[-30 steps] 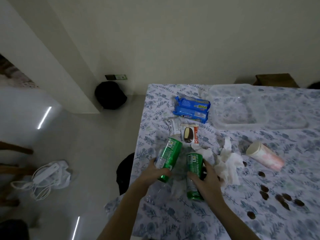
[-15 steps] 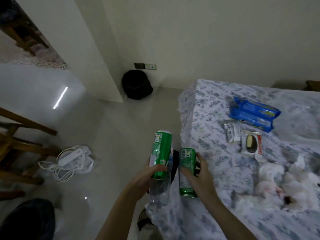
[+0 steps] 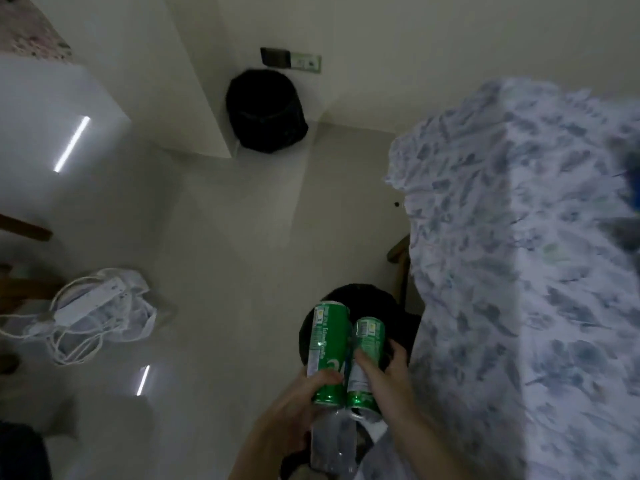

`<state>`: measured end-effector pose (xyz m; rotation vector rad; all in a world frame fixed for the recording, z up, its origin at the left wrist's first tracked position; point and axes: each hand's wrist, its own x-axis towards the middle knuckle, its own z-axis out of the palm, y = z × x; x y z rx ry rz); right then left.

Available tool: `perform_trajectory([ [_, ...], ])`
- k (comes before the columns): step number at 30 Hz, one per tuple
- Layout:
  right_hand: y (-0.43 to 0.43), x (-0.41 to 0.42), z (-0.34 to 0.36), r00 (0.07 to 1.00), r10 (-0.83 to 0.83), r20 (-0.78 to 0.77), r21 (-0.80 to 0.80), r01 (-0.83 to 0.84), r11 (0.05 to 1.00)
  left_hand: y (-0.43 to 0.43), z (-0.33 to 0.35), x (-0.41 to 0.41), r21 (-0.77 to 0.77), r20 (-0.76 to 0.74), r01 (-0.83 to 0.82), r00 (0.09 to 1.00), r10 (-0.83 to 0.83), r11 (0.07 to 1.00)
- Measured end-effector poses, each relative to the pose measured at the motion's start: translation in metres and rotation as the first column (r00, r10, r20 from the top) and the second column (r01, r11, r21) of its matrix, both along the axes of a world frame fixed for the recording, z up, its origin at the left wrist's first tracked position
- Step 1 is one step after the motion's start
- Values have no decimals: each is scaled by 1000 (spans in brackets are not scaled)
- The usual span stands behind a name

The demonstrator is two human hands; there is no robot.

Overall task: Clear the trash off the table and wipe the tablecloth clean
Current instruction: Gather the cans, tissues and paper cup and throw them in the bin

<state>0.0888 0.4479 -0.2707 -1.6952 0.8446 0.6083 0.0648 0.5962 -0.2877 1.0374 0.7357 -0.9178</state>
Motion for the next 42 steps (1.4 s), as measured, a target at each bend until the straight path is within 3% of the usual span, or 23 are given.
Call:
perform_trajectory([
  [6, 0, -1, -134, 997, 39, -62, -96, -45, 994, -14, -132, 0, -25, -181, -22, 983, 17, 999],
  [10, -13, -3, -199, 993, -26, -115, -103, 14, 995, -33, -185, 14, 50, -171, 4, 985, 5, 999],
  [18, -37, 13, -222, 978, 9, -210, -143, -40, 989, -49, -210, 21, 144, -201, -71, 975, 99, 987],
  [21, -30, 18, -199, 980, 53, -193, -167, -86, 982, -41, -196, 19, 212, -132, -45, 989, 75, 976],
  [25, -24, 23, -152, 958, 231, -171, -221, -265, 938, -32, -175, 23, 393, 3, 117, 992, -129, 912],
  [29, -11, 22, -87, 798, 597, -85, -291, -593, 751, -27, -118, 33, 476, 126, 173, 957, -261, 863],
  [36, -16, 3, 67, 677, 734, -51, -506, -651, 565, -38, 66, 52, 607, 347, 149, 834, -429, 781],
  [38, -30, -8, 111, 687, 726, 29, -518, -611, 599, -49, 118, 50, 613, 404, 115, 804, -436, 781],
  [42, -68, -42, 192, 735, 617, 281, -471, -454, 756, -81, 194, 36, 637, 451, 155, 720, -527, 755],
])
